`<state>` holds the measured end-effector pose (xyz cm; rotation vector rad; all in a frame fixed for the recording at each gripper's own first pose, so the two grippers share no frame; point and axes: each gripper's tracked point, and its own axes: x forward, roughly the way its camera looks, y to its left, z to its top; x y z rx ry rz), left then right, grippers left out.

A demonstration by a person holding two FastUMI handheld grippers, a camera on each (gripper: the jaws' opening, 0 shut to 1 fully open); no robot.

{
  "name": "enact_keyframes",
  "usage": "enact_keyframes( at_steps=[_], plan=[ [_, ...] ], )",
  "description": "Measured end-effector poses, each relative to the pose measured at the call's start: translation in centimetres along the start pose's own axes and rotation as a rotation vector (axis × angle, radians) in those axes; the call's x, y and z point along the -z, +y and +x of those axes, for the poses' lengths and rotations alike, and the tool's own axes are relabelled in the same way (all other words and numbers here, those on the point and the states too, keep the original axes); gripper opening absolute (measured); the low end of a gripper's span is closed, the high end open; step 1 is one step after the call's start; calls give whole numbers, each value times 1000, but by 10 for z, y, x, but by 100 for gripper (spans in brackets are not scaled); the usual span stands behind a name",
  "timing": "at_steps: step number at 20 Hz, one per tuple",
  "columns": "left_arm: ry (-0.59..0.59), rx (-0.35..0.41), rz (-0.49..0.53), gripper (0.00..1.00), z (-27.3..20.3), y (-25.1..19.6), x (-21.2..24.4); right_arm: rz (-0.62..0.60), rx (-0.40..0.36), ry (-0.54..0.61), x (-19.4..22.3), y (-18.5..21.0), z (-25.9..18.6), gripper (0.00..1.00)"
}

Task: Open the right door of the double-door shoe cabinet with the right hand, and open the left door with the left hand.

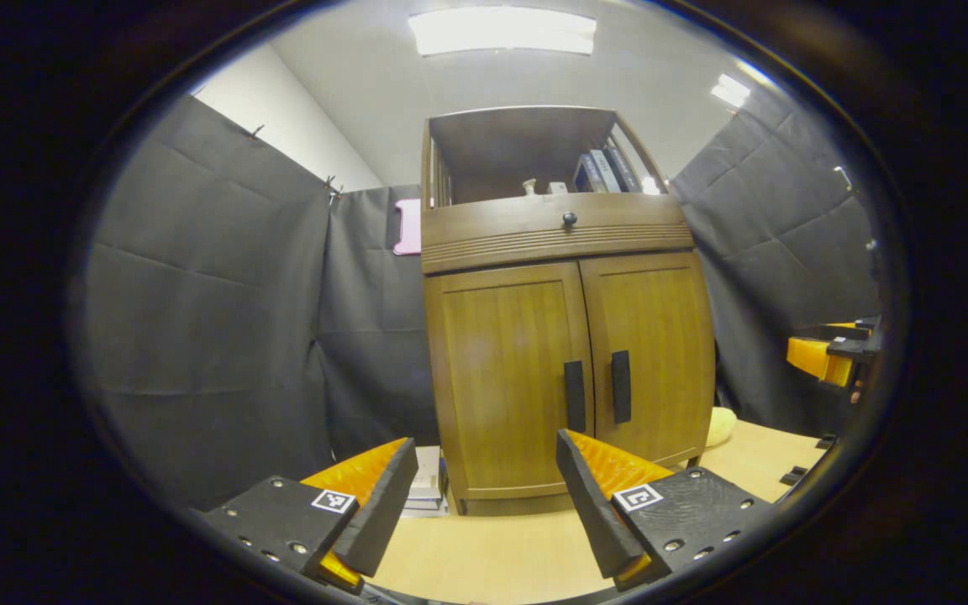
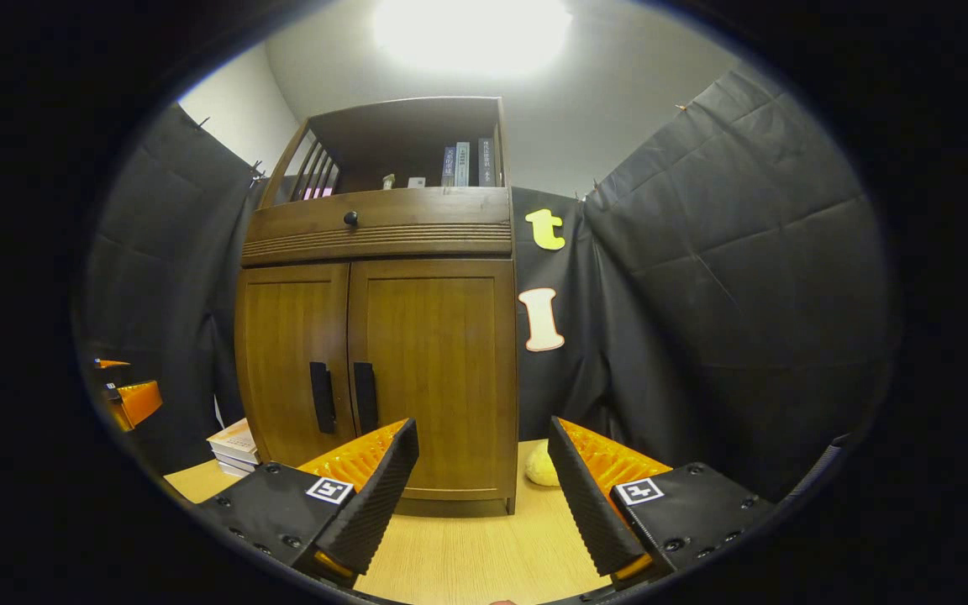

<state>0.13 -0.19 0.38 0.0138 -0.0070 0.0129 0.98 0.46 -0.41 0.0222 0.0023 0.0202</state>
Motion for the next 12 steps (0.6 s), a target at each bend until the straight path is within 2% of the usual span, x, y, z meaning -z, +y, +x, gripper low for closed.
enact_keyframes(
  at_steps=[12],
  plan=[
    [8,-59,9,96,-8,21,5,21,-96,-3,-3,42,59,98]
  ],
)
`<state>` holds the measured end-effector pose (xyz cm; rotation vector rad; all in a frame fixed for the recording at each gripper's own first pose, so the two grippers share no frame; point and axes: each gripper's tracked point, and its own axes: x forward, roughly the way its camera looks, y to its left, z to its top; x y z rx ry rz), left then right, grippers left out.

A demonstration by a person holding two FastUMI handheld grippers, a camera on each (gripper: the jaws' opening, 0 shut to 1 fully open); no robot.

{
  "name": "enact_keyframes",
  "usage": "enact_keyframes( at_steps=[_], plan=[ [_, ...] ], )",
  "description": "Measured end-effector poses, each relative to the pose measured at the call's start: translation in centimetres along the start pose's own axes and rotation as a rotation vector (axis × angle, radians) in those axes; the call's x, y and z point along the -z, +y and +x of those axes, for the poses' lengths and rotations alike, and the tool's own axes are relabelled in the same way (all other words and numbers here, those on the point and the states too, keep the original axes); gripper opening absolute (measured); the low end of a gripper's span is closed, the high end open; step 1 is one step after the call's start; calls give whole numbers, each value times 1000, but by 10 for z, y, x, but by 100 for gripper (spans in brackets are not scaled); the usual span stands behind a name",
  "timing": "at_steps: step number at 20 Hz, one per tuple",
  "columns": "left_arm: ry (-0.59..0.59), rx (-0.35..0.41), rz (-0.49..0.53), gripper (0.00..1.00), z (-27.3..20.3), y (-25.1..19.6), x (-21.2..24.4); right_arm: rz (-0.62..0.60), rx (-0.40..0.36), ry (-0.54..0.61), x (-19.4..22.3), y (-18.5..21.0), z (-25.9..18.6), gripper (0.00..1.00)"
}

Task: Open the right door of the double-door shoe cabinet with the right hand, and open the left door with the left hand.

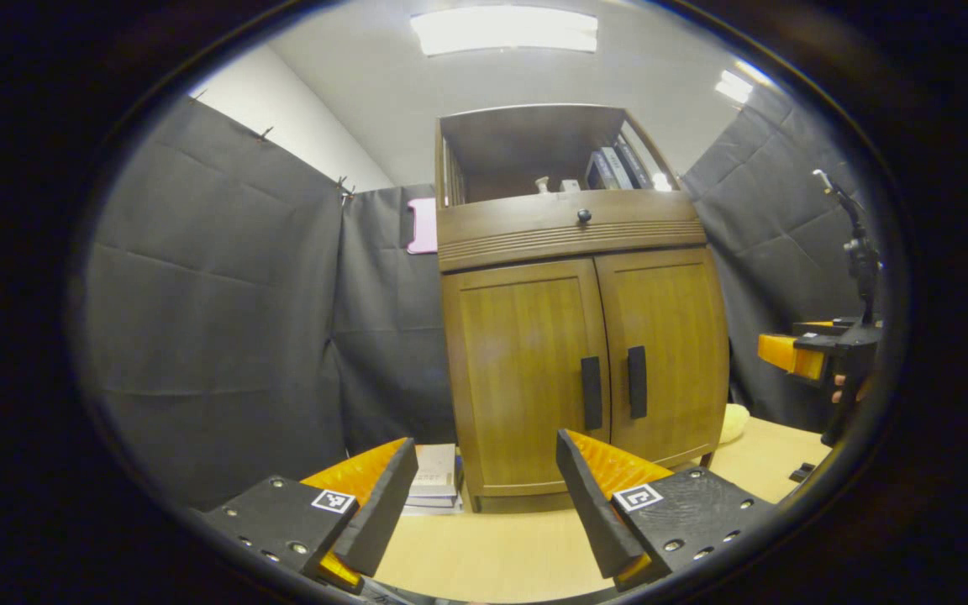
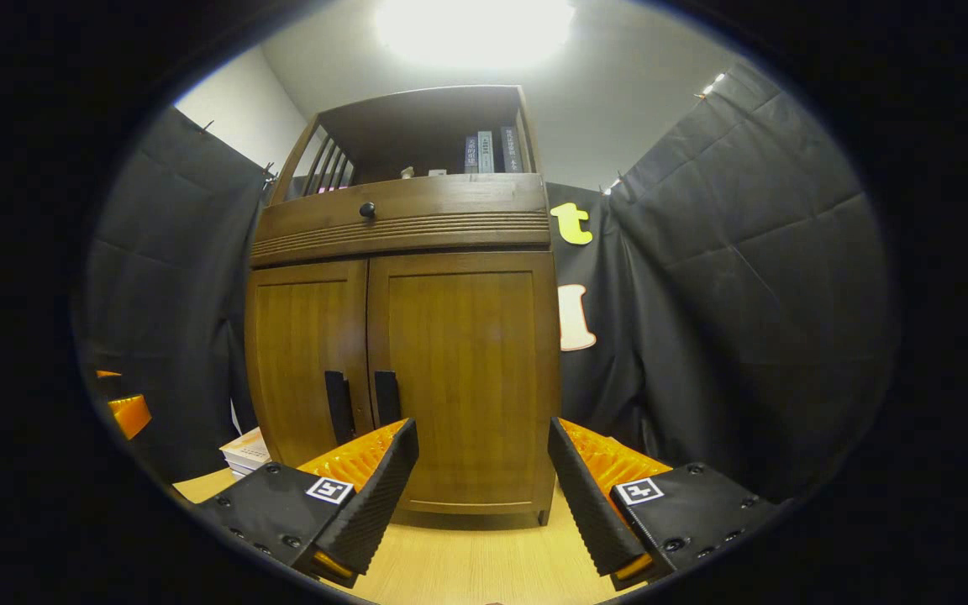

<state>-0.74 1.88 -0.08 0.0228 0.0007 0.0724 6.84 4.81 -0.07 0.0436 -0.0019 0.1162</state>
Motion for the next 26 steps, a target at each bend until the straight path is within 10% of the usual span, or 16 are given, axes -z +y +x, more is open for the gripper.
enact_keyframes(
  at_steps=[26],
  plan=[
    [50,-246,50,96,-39,75,6,55,-139,95,57,106,171,96]
  ],
)
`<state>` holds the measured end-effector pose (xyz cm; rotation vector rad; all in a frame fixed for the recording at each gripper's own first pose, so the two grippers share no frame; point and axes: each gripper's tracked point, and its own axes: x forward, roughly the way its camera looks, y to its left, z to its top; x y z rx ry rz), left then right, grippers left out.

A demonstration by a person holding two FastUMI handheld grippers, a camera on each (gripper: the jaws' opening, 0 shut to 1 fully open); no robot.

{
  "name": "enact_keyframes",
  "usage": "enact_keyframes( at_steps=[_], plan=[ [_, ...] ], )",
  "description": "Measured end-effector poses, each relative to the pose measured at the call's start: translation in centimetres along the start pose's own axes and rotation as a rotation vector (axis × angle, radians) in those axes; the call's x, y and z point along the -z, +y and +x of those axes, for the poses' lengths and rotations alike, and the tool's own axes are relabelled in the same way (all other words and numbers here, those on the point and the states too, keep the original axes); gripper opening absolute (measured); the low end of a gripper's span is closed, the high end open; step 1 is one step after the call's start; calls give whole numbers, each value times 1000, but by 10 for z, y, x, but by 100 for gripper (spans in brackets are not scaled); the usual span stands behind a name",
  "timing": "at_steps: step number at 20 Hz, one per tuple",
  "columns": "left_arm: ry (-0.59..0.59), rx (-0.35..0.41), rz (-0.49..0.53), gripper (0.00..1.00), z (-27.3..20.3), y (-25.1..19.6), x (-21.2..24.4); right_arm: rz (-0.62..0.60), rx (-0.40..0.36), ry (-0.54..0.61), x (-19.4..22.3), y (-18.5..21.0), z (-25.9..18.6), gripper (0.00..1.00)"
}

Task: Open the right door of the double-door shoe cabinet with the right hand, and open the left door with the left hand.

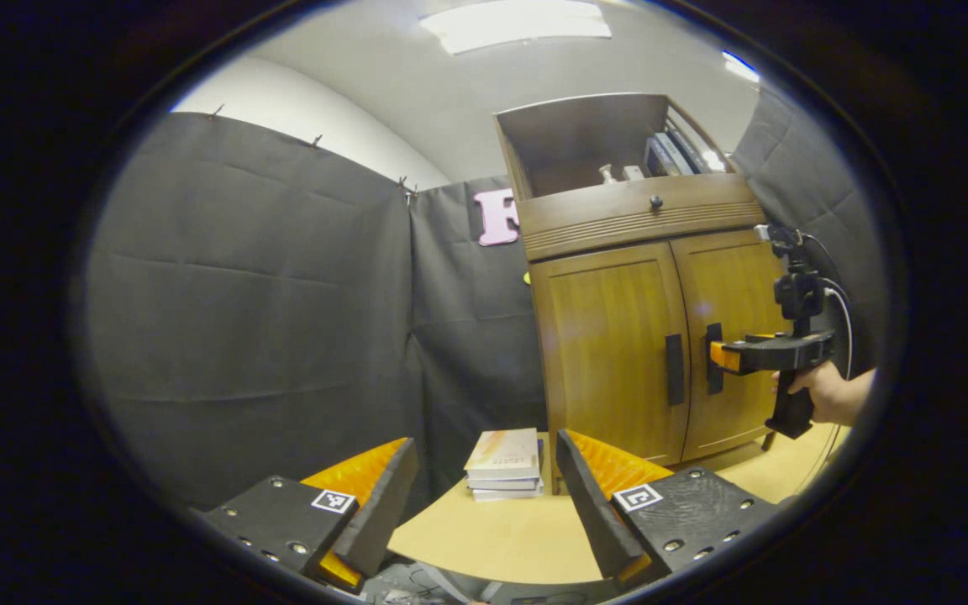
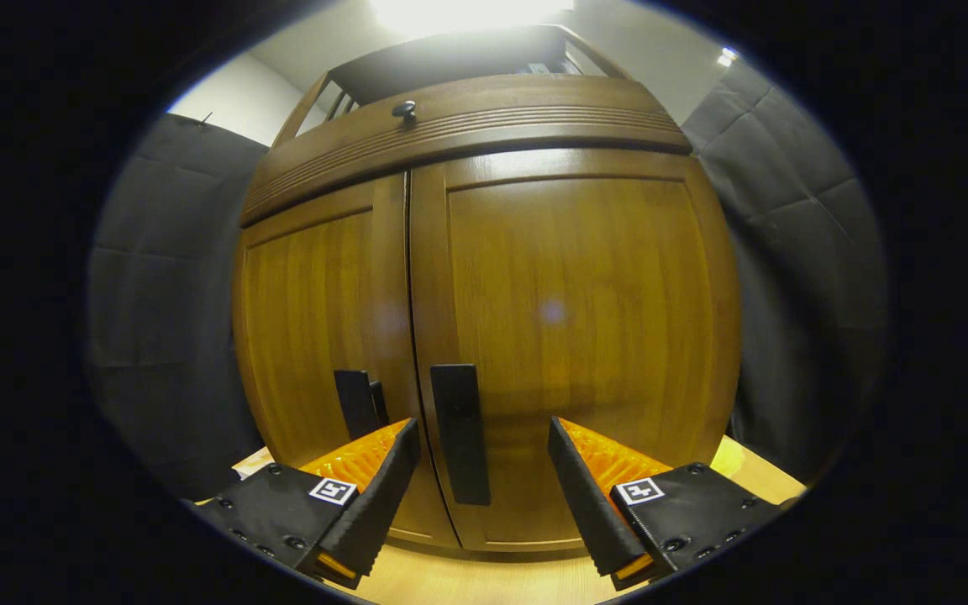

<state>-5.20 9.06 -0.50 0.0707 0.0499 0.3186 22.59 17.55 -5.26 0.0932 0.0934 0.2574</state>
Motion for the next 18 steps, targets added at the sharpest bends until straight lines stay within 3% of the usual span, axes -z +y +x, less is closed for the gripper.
enact_keyframes(
  at_steps=[5,7,9,11,14,18],
  plan=[
    [2,-28,0,96,2,2,2,21,7,27,5,8,20,86],
    [3,-35,-5,96,2,3,3,21,-1,46,11,16,28,68],
    [2,-37,-15,96,1,3,2,5,29,66,12,13,38,60],
    [1,-38,-23,96,1,4,2,4,34,64,12,13,36,36],
    [0,-34,-31,96,0,3,2,-5,21,67,12,14,36,16],
    [-14,-10,-40,96,-3,0,-4,-6,-5,70,12,13,20,12]
  ],
)
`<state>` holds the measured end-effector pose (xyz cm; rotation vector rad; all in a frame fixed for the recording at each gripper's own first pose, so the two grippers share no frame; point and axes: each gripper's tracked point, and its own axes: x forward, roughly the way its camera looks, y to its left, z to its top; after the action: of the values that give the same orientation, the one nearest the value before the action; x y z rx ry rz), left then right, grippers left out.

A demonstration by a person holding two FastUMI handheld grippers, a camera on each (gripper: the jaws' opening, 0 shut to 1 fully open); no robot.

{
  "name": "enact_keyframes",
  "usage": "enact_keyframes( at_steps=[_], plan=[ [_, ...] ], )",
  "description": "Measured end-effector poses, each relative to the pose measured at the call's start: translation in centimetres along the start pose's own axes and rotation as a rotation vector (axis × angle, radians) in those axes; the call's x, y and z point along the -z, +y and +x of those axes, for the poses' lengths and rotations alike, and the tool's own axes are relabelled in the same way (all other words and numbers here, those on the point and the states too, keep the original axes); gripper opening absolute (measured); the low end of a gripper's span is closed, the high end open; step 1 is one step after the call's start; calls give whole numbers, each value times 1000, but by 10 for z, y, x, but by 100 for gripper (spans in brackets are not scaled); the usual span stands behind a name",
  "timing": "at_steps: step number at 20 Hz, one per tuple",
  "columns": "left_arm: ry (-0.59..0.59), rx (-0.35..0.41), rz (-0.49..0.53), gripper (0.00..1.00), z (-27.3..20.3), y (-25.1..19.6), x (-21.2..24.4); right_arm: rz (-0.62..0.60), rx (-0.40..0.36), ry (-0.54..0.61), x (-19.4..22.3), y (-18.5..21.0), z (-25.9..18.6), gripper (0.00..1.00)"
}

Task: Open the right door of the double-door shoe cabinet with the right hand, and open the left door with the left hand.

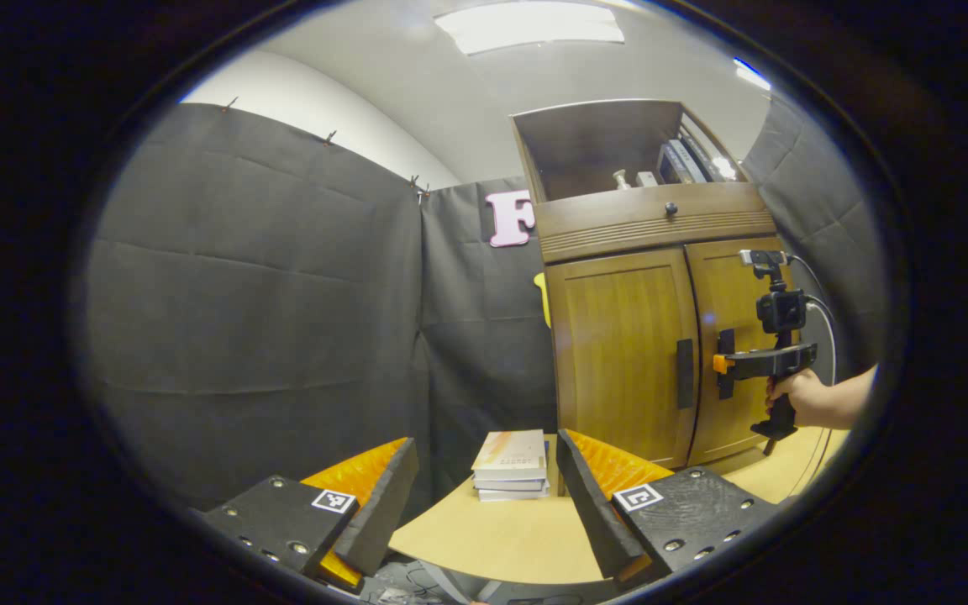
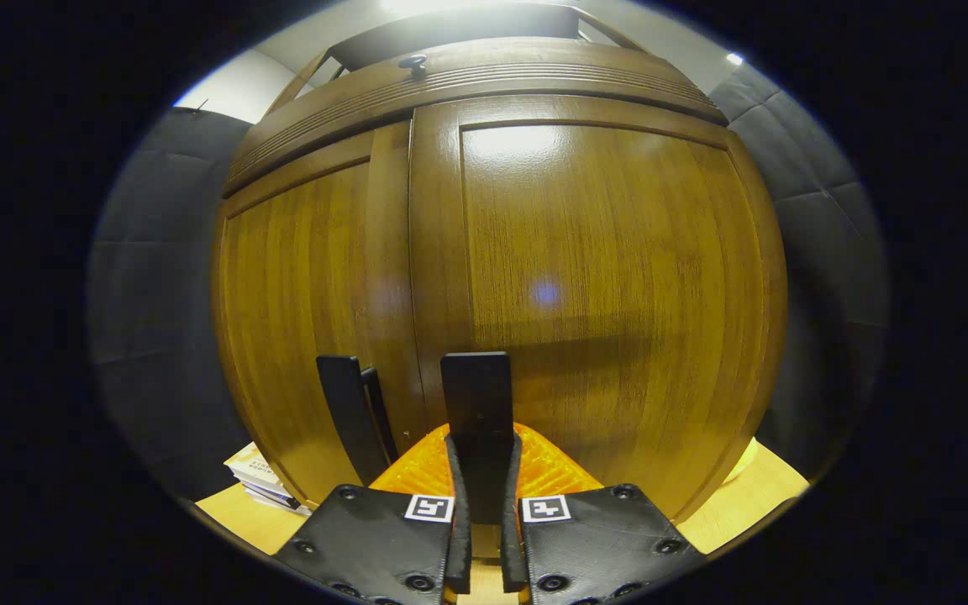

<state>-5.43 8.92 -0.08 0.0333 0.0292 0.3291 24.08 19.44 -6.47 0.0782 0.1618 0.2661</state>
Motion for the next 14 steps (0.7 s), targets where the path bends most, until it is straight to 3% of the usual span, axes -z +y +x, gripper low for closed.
enact_keyframes(
  at_steps=[14],
  plan=[
    [-27,170,-19,96,-5,-16,-5,6,-50,7,3,-12,-82,16]
  ],
)
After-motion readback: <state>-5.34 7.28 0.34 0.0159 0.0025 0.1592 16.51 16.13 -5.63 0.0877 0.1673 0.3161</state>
